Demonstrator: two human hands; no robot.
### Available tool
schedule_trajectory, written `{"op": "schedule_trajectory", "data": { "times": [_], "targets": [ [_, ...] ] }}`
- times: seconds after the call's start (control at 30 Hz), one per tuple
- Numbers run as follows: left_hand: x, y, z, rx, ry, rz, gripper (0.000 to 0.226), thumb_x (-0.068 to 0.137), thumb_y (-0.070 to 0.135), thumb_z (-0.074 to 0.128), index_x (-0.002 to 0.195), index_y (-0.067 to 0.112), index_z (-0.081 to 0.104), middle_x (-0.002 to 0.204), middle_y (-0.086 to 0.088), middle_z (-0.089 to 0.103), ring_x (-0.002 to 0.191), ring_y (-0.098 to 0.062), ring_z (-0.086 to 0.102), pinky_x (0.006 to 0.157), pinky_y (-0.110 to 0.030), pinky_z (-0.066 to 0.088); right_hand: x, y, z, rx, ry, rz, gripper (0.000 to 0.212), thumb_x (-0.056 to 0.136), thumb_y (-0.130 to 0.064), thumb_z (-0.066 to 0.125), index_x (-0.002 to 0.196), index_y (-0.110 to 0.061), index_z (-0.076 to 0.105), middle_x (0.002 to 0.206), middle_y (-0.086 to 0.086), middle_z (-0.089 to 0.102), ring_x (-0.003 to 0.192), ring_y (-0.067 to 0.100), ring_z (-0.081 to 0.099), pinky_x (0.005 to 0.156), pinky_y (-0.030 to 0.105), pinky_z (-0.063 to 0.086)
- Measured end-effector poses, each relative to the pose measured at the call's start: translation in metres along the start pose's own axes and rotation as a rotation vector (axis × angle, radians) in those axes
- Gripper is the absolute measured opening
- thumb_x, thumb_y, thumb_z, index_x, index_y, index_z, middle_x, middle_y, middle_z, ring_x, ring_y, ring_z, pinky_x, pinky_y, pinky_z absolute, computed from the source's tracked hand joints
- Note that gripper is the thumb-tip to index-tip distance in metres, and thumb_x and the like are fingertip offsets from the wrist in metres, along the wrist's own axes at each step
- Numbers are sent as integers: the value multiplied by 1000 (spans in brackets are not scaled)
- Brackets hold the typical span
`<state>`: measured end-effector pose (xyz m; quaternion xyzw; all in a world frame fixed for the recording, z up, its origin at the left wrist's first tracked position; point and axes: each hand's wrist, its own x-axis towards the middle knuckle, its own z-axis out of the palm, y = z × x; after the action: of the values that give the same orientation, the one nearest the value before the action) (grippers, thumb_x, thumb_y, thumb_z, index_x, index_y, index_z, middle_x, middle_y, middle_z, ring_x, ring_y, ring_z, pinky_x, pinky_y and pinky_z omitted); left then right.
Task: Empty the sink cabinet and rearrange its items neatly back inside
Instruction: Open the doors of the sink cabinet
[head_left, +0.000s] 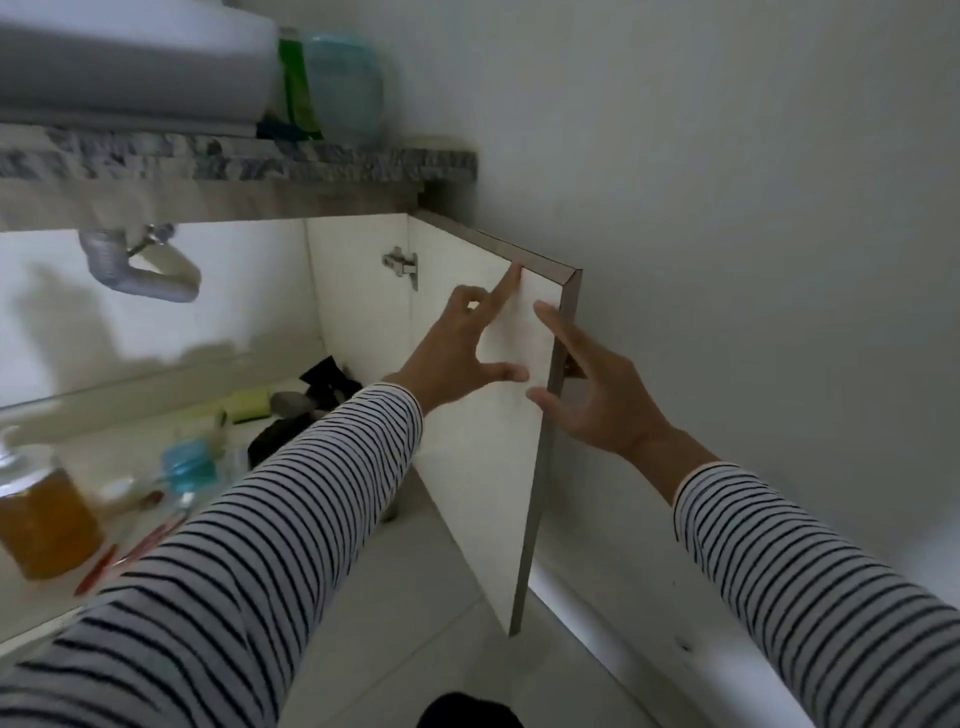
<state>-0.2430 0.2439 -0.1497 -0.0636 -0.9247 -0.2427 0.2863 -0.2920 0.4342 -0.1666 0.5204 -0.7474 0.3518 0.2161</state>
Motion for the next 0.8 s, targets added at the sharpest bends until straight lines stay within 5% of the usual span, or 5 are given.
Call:
{"op": "schedule_trajectory", "data": {
  "times": [0.13, 0.2, 0.33, 0.5, 0.8],
  "targets": [
    [16, 9, 45, 84, -74, 29, 101, 78, 31, 74, 150, 33, 4, 156, -2, 9, 137, -22, 31, 109, -32, 34, -11, 31, -20, -103, 85, 261, 76, 87, -14, 64, 147, -37, 23, 118, -1, 63, 77, 10, 57, 75, -4, 39],
    [22, 11, 58, 97, -130, -1, 98, 81, 30, 71, 150, 31, 2, 159, 1, 1, 143, -21, 22, 112, -35, 29, -14, 43, -29, -150, 47, 323, 72, 89, -13, 60, 146, -38, 25, 125, 5, 61, 86, 15, 60, 81, 5, 43],
    [29, 12, 64, 176, -214, -78, 86, 86, 31, 64, 151, 24, 8, 159, -2, 9, 145, -21, 17, 115, -34, 21, -9, 47, -40, -299, -78, 400, 65, 91, -13, 52, 147, -33, 27, 101, 13, 65, 90, 27, 62, 85, 34, 52],
    [16, 5, 47, 348, -298, -232, 70, 88, 37, 60, 146, 14, 29, 148, -10, 31, 137, -25, 31, 111, -40, 31, 7, 34, -31, -687, -423, 587, 45, 92, -32, 49, 133, -12, 49, 131, 12, 54, 119, 29, 51, 94, 35, 43],
    [-59, -55, -56, 524, -261, -469, 49, 89, 33, 57, 130, 7, 46, 129, -11, 43, 119, -27, 47, 98, -38, 43, 47, -11, 35, -550, -759, 565, 60, 88, -44, 56, 137, -11, 45, 142, 10, 43, 127, 28, 45, 105, 42, 40]
  ]
}}
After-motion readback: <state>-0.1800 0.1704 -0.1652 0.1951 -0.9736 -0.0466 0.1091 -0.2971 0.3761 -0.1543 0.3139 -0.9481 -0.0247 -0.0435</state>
